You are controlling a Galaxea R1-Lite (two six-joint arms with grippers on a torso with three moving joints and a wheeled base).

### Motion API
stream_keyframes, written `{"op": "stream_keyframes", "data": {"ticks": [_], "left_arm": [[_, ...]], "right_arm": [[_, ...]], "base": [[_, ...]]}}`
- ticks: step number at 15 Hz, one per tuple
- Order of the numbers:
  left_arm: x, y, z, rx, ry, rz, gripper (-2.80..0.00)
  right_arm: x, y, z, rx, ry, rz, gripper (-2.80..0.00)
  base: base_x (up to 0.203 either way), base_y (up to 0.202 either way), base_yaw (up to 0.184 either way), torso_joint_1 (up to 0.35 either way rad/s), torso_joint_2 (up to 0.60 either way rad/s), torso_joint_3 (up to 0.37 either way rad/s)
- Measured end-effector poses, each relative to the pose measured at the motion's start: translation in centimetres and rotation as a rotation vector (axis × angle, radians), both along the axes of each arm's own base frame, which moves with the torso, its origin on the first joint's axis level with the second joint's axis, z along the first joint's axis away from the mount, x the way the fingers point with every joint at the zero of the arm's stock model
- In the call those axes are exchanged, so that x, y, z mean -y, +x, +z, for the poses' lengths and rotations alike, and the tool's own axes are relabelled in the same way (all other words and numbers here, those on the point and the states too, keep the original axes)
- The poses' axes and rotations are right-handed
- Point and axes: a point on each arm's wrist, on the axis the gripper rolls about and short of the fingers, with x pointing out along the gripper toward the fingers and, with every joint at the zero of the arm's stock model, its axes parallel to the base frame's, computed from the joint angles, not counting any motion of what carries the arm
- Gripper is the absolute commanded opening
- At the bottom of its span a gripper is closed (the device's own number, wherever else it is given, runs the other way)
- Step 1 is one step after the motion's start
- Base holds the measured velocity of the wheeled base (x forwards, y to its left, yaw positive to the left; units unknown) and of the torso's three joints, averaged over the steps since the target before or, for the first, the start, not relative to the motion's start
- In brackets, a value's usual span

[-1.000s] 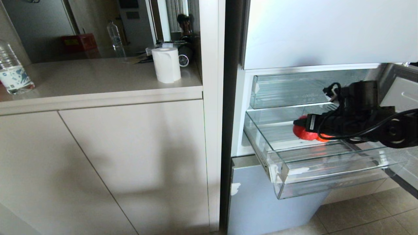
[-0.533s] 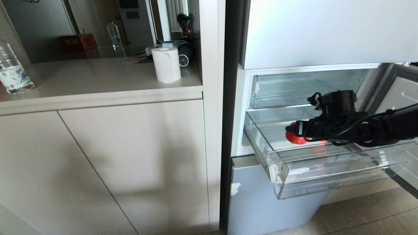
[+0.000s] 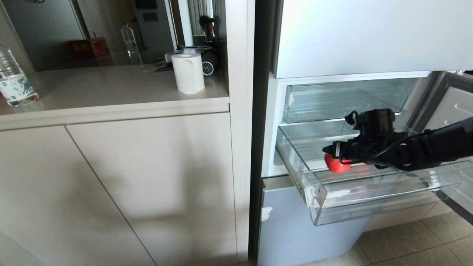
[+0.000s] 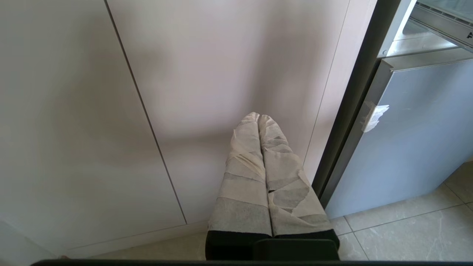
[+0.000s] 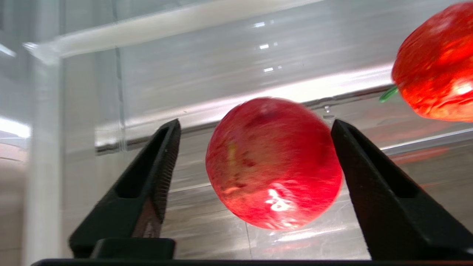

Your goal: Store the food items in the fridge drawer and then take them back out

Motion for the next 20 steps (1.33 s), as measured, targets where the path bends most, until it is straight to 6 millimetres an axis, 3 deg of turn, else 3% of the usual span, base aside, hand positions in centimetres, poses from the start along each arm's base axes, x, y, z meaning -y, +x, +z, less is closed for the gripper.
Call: {"op": "stream_keyframes", "data": {"ticks": [5,7,8,11,15,18,20], "left_arm": [[0.0,0.0,0.0,0.0,0.0,0.0,-2.8],[0.0,0.0,0.0,0.0,0.0,0.0,-2.8],[0.0,0.0,0.0,0.0,0.0,0.0,-2.8],[0.0,0.0,0.0,0.0,0.0,0.0,-2.8],[0.0,0.0,0.0,0.0,0.0,0.0,-2.8],[0.0,0.0,0.0,0.0,0.0,0.0,-2.8],[0.0,0.0,0.0,0.0,0.0,0.0,-2.8]], "right_arm": [[0.2,-1.7,1.6,0.017,0.001,-0.006,0.0],[0.3,-2.7,3.1,0.049,0.004,-0.007,0.0],[0.4,-3.5,4.1,0.068,0.003,-0.008,-2.8],[0.8,-6.8,6.4,0.087,-0.001,-0.012,-2.8],[1.6,-13.6,8.8,0.088,-0.006,-0.028,-2.8],[2.2,-19.0,6.9,-0.021,-0.015,-0.032,-2.8],[2.5,-21.4,5.3,-0.106,-0.013,-0.039,-2.8]], "base": [[0.0,0.0,0.0,0.0,0.0,0.0],[0.0,0.0,0.0,0.0,0.0,0.0],[0.0,0.0,0.0,0.0,0.0,0.0],[0.0,0.0,0.0,0.0,0.0,0.0],[0.0,0.0,0.0,0.0,0.0,0.0],[0.0,0.0,0.0,0.0,0.0,0.0],[0.0,0.0,0.0,0.0,0.0,0.0]]}}
